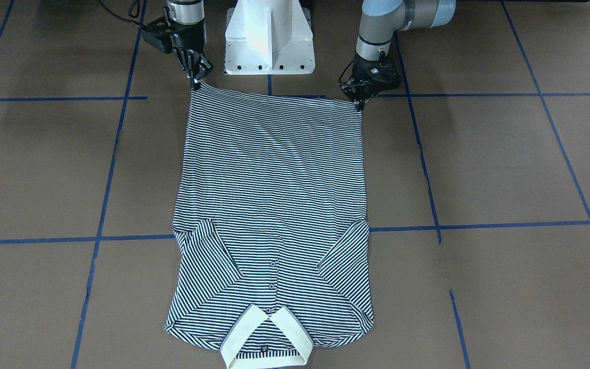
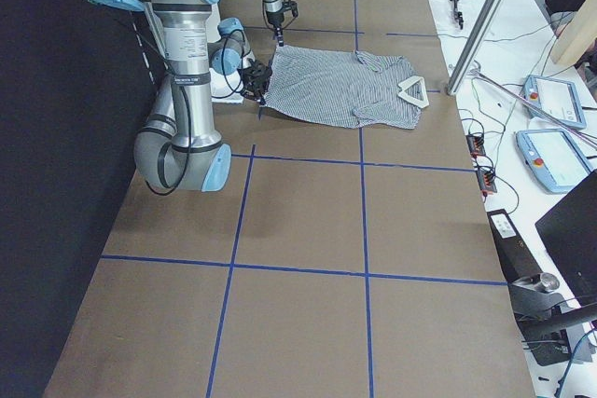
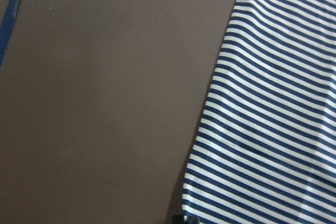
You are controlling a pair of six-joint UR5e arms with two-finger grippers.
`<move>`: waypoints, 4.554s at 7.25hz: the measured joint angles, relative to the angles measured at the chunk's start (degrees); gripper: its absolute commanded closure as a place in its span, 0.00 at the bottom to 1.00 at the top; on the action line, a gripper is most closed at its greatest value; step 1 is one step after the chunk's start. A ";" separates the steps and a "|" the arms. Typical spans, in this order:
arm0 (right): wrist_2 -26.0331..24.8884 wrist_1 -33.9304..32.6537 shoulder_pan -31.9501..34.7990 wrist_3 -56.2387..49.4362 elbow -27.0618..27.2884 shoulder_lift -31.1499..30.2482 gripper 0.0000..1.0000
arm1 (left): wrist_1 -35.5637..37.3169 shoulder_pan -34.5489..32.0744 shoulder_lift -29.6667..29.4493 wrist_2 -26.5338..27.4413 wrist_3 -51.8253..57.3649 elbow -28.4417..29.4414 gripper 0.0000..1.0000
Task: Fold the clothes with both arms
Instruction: 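Lift the hem with both grippers and fold it toward the collar, then lay the hem down near the collar and release both grippers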
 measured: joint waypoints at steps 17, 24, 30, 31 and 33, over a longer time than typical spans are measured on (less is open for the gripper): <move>19.40 33.32 42.44 -37.61 -59.94 31.84 1.00 | -26.68 -30.26 -23.34 0.17 16.91 42.06 1.00; 19.60 34.92 42.56 -36.95 -62.68 34.20 0.01 | -29.85 -30.38 -25.05 -0.04 16.84 43.21 0.43; 22.91 36.42 38.10 -22.54 -32.09 12.76 0.23 | -33.37 -30.72 -21.86 -0.21 16.38 37.81 0.36; 22.76 36.43 35.80 -20.21 -28.19 8.86 0.35 | -33.38 -30.69 -21.68 -0.12 16.46 37.53 0.36; 22.46 36.33 32.63 -17.26 -27.12 6.55 0.35 | -33.39 -30.59 -21.35 -0.01 16.54 37.55 0.36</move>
